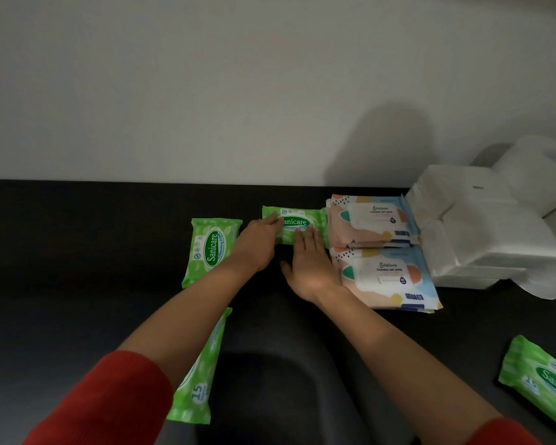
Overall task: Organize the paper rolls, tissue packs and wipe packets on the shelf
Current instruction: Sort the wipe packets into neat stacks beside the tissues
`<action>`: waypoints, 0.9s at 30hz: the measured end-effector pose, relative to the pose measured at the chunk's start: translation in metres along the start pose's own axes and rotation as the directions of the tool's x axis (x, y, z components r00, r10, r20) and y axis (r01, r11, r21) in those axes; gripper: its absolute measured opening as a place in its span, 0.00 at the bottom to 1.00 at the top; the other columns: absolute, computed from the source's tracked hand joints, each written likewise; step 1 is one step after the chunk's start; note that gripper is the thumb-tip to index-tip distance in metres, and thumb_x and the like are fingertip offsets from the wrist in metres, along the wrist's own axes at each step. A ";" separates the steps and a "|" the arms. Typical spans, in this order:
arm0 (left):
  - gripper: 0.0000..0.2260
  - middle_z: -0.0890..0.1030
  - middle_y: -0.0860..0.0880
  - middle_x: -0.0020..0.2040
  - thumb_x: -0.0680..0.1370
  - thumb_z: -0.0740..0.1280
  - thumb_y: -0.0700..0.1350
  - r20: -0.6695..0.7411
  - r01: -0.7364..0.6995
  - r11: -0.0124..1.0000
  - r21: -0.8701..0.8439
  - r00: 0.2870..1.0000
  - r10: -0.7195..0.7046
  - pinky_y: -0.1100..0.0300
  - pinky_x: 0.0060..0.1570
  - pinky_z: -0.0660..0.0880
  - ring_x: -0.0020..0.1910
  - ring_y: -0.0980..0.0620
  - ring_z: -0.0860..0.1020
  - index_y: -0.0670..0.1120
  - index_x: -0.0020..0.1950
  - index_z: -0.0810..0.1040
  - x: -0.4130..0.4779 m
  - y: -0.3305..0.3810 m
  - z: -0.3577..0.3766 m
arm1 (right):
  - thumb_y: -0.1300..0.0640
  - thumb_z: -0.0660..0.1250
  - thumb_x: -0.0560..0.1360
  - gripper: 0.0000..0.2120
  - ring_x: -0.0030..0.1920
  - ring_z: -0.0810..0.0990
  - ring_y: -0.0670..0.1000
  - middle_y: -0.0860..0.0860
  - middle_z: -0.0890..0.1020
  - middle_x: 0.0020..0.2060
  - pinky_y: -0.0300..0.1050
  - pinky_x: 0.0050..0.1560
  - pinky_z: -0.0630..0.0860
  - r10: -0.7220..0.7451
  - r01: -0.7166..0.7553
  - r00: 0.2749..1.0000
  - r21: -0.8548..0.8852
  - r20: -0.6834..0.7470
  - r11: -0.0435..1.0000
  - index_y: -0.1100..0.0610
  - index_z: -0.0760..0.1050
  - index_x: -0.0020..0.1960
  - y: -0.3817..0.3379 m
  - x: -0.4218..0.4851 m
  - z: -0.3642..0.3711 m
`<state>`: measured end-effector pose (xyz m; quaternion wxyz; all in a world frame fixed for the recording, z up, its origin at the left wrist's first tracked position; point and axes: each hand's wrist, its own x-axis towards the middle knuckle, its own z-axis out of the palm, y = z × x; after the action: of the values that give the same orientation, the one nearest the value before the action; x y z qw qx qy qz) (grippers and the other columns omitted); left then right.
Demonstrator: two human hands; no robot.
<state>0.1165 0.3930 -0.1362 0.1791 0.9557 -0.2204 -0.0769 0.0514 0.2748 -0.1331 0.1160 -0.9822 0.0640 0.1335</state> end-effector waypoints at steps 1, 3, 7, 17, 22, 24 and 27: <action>0.30 0.57 0.49 0.78 0.77 0.64 0.36 0.001 0.000 1.000 -0.003 1.000 0.000 0.52 0.70 0.63 0.73 0.43 0.62 0.46 0.77 0.58 0.000 0.000 0.000 | 0.45 0.55 0.80 0.36 0.77 0.39 0.53 0.55 0.39 0.77 0.63 0.74 0.51 0.000 0.000 1.000 -0.003 -0.003 1.000 0.56 0.39 0.78 0.000 0.000 0.001; 0.29 0.57 0.49 0.78 0.77 0.64 0.36 0.004 -0.003 1.000 -0.006 1.000 0.003 0.52 0.70 0.63 0.73 0.43 0.62 0.46 0.77 0.58 0.000 0.000 0.000 | 0.45 0.55 0.80 0.36 0.77 0.39 0.53 0.55 0.39 0.77 0.63 0.74 0.51 -0.003 0.003 1.000 -0.005 -0.007 1.000 0.56 0.39 0.78 0.000 0.000 0.001; 0.26 0.61 0.45 0.76 0.78 0.64 0.41 -0.031 -0.012 0.999 -0.036 0.999 0.011 0.52 0.70 0.62 0.72 0.42 0.63 0.45 0.75 0.62 -0.006 0.001 -0.007 | 0.46 0.56 0.79 0.36 0.77 0.39 0.53 0.53 0.40 0.77 0.63 0.74 0.49 -0.005 0.006 1.000 0.042 -0.026 0.999 0.55 0.40 0.78 -0.002 -0.005 -0.002; 0.21 0.75 0.46 0.64 0.75 0.68 0.47 -0.369 0.156 0.985 -0.074 0.914 -0.172 0.53 0.60 0.68 0.63 0.45 0.69 0.49 0.67 0.73 -0.053 -0.031 -0.041 | 0.52 0.65 0.77 0.24 0.67 0.65 0.53 0.54 0.69 0.65 0.44 0.67 0.63 -0.259 0.318 0.932 0.230 -0.252 0.920 0.57 0.65 0.70 -0.041 -0.016 -0.005; 0.29 0.68 0.44 0.68 0.73 0.70 0.54 -0.283 0.392 0.914 -0.106 0.869 -0.405 0.49 0.61 0.68 0.66 0.42 0.66 0.49 0.71 0.66 -0.069 -0.046 -0.040 | 0.51 0.66 0.76 0.23 0.64 0.70 0.52 0.54 0.72 0.63 0.45 0.62 0.69 -0.239 0.273 0.961 0.378 -0.136 0.885 0.57 0.66 0.68 -0.063 -0.019 0.006; 0.33 0.66 0.42 0.68 0.72 0.71 0.56 -0.202 0.448 0.863 -0.236 0.846 -0.494 0.48 0.62 0.68 0.67 0.41 0.65 0.47 0.72 0.63 -0.071 -0.049 -0.039 | 0.52 0.65 0.77 0.21 0.63 0.71 0.52 0.54 0.73 0.61 0.43 0.59 0.69 -0.227 0.255 0.967 0.415 -0.116 0.874 0.57 0.67 0.68 -0.069 -0.020 0.009; 0.37 0.67 0.40 0.68 0.71 0.72 0.56 -0.107 0.479 0.789 -0.384 0.826 -0.554 0.49 0.63 0.67 0.68 0.40 0.65 0.43 0.72 0.60 -0.071 -0.054 -0.036 | 0.56 0.65 0.77 0.20 0.60 0.74 0.52 0.54 0.76 0.59 0.41 0.54 0.70 -0.199 0.220 0.975 0.504 -0.095 0.835 0.58 0.67 0.67 -0.073 -0.022 0.010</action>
<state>0.0829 0.4813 -0.1185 0.3359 0.9360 0.0880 -0.0571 0.0397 0.3503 -0.1214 0.3853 -0.9194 -0.0084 0.0791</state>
